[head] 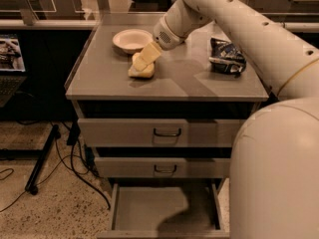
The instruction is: Place sponge into bottom drawer
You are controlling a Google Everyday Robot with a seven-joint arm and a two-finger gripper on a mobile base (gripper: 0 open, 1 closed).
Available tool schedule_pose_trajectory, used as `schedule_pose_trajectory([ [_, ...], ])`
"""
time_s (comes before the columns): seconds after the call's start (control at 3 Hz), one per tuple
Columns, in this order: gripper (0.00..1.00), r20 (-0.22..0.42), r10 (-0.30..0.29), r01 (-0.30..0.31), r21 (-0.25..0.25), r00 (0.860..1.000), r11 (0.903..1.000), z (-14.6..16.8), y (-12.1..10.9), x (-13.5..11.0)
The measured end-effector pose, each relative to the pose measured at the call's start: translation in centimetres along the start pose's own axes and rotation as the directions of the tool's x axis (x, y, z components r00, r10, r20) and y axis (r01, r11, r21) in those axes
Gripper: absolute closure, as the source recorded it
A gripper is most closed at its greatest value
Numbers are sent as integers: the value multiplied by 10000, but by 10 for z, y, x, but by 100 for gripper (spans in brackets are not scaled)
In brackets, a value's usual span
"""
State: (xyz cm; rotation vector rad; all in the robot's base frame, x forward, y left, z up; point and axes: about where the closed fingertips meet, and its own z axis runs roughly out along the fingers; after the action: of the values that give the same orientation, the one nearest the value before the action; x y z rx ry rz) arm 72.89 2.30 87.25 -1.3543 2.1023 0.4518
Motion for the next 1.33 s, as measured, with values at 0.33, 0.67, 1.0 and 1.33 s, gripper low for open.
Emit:
schedule_pose_trajectory([
  [0.33, 0, 145, 87, -90, 195, 9999, 9998, 15, -9, -9],
  [0.67, 0, -20, 437, -436, 296, 9990, 9986, 34, -16, 1],
  [1.0, 0, -197, 700, -694, 323, 9974, 9971, 44, -18, 11],
  [1.33, 0, -281, 879, -873, 211, 9957, 9960, 55, -20, 17],
])
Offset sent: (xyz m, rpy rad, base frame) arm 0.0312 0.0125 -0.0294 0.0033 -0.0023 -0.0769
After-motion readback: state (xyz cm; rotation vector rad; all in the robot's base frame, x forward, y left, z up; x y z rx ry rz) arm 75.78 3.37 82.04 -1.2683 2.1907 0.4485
